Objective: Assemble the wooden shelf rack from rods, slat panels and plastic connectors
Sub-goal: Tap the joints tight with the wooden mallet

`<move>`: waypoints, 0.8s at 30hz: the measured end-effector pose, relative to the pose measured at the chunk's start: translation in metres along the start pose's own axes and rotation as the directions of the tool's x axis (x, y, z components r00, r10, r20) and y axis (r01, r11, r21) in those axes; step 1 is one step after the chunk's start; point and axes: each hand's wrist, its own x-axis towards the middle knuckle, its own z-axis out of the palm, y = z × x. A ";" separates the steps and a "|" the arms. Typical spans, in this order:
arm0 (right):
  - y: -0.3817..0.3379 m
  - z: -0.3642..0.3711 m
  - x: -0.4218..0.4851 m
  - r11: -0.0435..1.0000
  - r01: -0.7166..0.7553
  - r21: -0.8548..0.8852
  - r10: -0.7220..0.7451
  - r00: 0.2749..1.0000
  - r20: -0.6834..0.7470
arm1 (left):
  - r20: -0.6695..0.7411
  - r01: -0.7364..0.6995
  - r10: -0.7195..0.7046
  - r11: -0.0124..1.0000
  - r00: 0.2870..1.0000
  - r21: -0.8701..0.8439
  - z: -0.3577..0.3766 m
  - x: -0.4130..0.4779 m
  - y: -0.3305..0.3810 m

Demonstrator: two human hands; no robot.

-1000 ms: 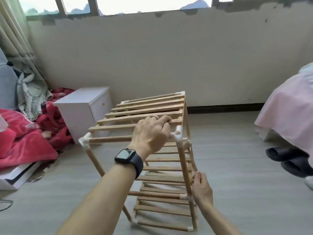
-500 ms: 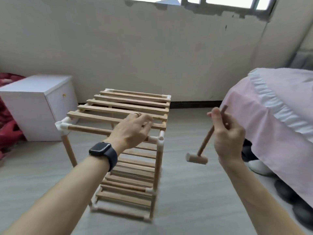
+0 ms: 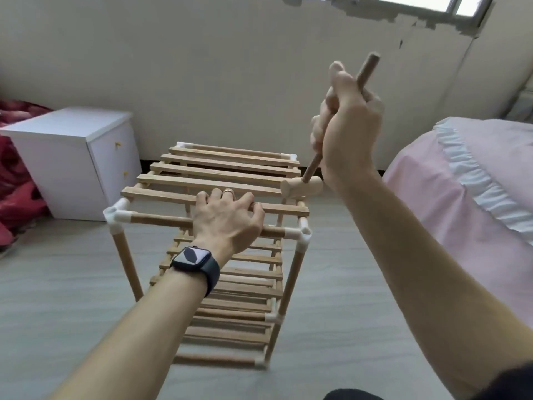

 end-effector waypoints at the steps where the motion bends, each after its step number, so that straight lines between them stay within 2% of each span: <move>1: 0.000 -0.004 0.002 0.998 0.027 0.052 -0.026 0.999 -0.020 | -0.004 -0.002 0.002 1.000 1.000 -0.003 0.001 -0.001 -0.001; 3: 0.016 -0.015 -0.009 0.999 0.003 0.044 0.000 0.997 -0.072 | 0.001 -0.007 0.007 1.000 1.000 -0.009 0.002 -0.001 0.000; 6: 0.048 -0.024 -0.031 0.975 -0.101 -0.197 0.093 0.994 -0.052 | 0.013 -0.001 0.001 1.000 1.000 -0.015 0.002 -0.002 0.006; 7: 0.049 -0.023 -0.030 0.972 -0.090 -0.217 0.086 0.996 -0.024 | 0.009 0.003 -0.003 1.000 1.000 -0.009 0.002 -0.002 0.006; 11: 0.032 -0.035 -0.013 0.999 0.035 0.018 -0.034 0.998 -0.054 | 0.005 0.008 -0.008 1.000 1.000 -0.003 0.002 -0.003 0.006; 15: 0.048 -0.034 -0.036 0.986 -0.065 -0.150 0.066 0.998 0.003 | 0.014 0.027 -0.027 1.000 1.000 -0.006 0.000 -0.004 0.010; 16: 0.044 -0.033 -0.032 0.989 -0.068 -0.130 0.072 0.997 0.024 | 0.019 0.033 -0.033 0.999 0.999 -0.009 -0.001 -0.005 0.010; 19: 0.035 -0.040 -0.020 0.997 0.008 0.082 -0.007 1.000 -0.011 | 0.002 0.035 -0.035 0.999 0.999 -0.008 0.001 -0.006 0.011; 20: 0.039 -0.042 -0.023 0.996 0.010 0.093 -0.008 1.000 -0.015 | -0.001 0.043 -0.043 0.999 0.999 -0.014 0.001 -0.006 0.011; 22: 0.051 -0.041 -0.039 0.999 -0.007 -0.037 0.008 1.000 0.014 | -0.006 0.040 -0.040 0.997 0.999 -0.060 -0.001 -0.008 0.013; 24: 0.055 -0.033 -0.044 0.994 -0.040 -0.101 0.047 0.996 0.071 | -0.083 -0.026 0.009 0.979 0.996 -0.203 -0.002 -0.011 0.011</move>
